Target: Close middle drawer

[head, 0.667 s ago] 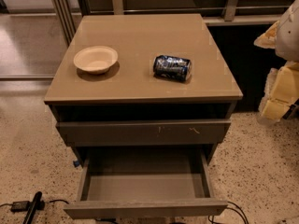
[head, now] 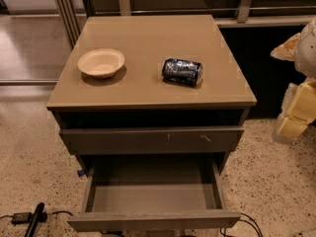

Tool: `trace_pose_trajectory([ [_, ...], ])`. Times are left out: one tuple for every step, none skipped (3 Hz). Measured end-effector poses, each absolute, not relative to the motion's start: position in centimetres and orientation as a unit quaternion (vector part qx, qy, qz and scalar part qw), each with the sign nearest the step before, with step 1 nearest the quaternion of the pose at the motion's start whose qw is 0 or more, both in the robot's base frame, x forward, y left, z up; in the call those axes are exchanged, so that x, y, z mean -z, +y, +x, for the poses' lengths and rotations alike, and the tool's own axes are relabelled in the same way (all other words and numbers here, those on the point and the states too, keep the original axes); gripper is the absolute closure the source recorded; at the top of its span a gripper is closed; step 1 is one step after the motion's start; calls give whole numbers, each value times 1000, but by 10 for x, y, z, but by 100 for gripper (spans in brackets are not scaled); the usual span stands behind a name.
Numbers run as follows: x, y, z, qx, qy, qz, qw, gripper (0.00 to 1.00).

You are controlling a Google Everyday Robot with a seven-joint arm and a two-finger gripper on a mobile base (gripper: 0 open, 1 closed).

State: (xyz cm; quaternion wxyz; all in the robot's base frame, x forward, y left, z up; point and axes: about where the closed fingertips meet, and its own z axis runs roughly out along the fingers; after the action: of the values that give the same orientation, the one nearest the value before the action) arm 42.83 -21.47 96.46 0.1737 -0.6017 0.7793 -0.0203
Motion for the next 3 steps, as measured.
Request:
trace_pose_trajectory([
  [-935,-213,407,4,774,-604,189,0],
  [-894,-214,387,-23,769,-606,204,13],
  [-854,-215,377,-55,756,-607,237,36],
])
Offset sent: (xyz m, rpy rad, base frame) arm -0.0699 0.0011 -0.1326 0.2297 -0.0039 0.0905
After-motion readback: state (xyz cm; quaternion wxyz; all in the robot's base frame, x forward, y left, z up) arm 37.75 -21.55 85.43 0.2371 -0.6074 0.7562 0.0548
